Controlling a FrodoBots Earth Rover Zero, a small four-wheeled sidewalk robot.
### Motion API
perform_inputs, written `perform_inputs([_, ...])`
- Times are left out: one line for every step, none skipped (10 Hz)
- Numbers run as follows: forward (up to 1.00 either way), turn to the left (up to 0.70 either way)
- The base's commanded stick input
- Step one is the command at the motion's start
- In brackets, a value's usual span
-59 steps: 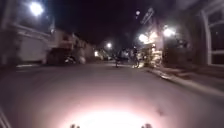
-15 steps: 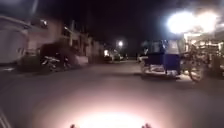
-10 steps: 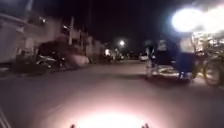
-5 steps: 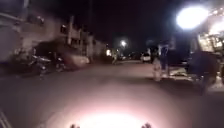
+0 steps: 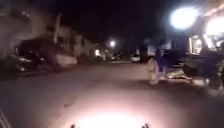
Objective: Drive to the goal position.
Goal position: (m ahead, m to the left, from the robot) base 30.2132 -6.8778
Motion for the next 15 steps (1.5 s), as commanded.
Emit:
perform_inputs([1.00, 0.00])
perform_inputs([1.00, 0.00])
perform_inputs([1.00, 0.00])
perform_inputs([1.00, 0.00])
perform_inputs([1.00, 0.00])
perform_inputs([1.00, 0.00])
perform_inputs([1.00, 0.00])
perform_inputs([1.00, 0.00])
perform_inputs([1.00, 0.00])
perform_inputs([1.00, 0.00])
perform_inputs([1.00, 0.00])
perform_inputs([1.00, -0.01])
perform_inputs([1.00, -0.20])
perform_inputs([1.00, -0.39])
perform_inputs([1.00, -0.40])
